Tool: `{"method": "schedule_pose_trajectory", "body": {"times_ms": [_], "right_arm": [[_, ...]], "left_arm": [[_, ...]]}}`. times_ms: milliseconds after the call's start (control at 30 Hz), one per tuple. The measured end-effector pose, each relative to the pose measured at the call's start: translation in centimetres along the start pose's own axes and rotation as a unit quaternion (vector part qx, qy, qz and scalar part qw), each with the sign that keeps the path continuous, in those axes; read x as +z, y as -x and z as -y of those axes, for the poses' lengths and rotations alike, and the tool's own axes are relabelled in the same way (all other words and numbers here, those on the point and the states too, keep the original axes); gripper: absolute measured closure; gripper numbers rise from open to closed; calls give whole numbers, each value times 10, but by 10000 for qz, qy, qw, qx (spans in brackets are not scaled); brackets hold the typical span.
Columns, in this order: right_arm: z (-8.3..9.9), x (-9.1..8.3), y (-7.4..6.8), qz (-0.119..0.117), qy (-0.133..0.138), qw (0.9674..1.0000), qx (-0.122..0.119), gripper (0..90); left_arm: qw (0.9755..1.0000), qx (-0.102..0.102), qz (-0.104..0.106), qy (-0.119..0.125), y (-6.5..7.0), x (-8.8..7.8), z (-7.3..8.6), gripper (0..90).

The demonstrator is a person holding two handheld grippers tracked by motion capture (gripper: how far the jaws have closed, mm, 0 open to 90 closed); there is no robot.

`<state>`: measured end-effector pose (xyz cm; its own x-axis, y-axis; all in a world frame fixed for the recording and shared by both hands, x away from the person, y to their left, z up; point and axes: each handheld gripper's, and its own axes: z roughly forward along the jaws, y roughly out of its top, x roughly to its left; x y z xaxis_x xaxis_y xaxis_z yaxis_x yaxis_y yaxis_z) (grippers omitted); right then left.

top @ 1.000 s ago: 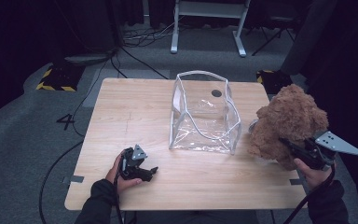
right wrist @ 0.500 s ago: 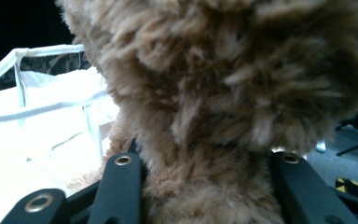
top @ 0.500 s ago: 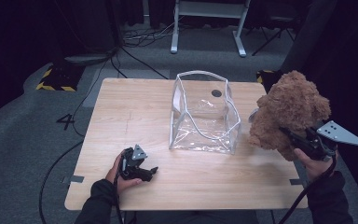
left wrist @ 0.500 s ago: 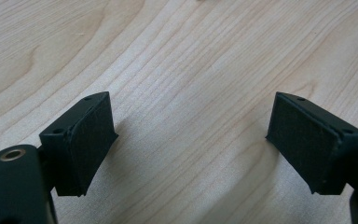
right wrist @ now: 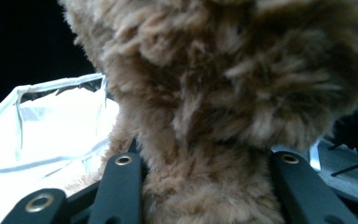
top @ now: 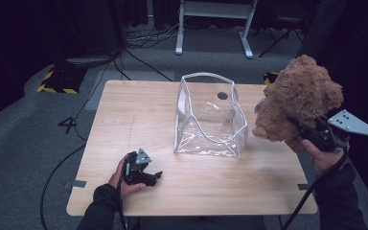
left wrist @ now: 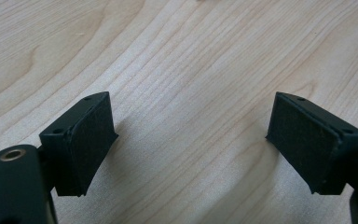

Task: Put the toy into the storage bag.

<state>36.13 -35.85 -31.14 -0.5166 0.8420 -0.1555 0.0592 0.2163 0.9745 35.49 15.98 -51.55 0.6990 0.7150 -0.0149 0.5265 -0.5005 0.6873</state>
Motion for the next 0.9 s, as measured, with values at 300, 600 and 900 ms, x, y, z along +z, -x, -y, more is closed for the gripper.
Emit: {"method": "schedule_pose_trajectory", "body": {"times_ms": [300,600,900], "right_arm": [[-14,10,4,27,97,9999,-7,613],[-29,18,3,24,192,9998,-69,613],[-50,29,-10,-94,325,9993,-162,613]], "left_arm": [[10000,0,0,0,0,0,0,148],[10000,-1,0,0,0,0,0,148],[10000,-10,5,2,0,0,0,148]]}}
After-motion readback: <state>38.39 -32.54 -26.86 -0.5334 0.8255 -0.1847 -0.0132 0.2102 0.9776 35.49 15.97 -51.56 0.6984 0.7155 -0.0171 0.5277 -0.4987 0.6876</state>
